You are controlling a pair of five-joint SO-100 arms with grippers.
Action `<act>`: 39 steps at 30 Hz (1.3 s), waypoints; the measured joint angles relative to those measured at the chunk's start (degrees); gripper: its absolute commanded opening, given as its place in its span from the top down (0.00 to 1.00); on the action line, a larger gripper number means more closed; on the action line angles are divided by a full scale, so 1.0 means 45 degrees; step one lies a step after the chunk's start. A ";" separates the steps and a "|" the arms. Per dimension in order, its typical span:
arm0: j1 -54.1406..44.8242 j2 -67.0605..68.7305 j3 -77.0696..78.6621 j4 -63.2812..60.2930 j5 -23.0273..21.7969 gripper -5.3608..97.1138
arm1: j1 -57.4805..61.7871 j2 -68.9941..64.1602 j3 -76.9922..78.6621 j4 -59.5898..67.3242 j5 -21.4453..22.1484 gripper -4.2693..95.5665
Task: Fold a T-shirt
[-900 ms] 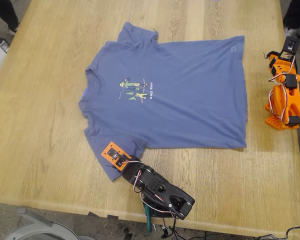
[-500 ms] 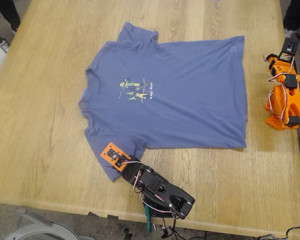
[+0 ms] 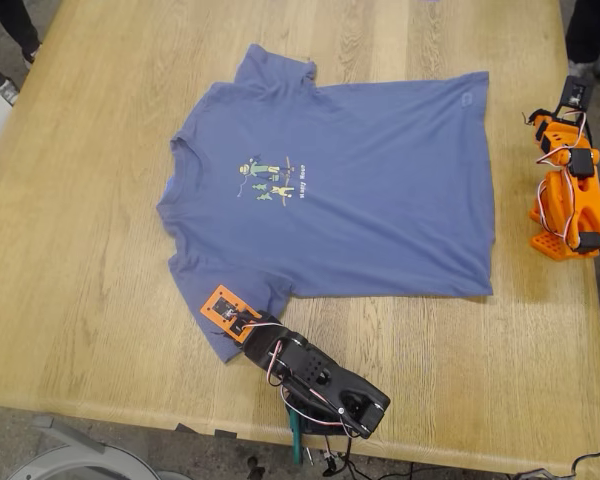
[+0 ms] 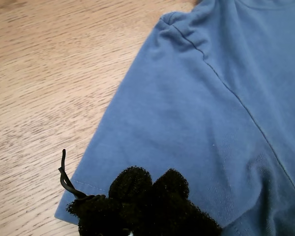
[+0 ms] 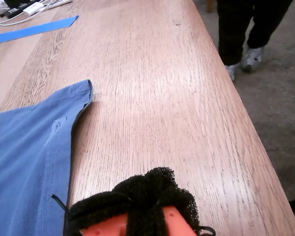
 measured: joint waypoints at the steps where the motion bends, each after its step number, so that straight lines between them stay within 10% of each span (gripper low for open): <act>1: 0.0000 0.0000 0.0000 0.0000 0.0000 0.95 | 0.0000 0.0000 0.0000 0.0020 0.0000 0.96; 25: 0.0781 0.0000 -0.0957 0.1152 -0.0020 0.94 | -0.1055 -0.0020 -0.2949 0.4707 0.0039 0.89; 39: 0.2012 -0.0781 -0.7285 0.4238 -0.0469 0.48 | -0.3105 -0.1230 -1.3262 1.3242 -0.0215 0.69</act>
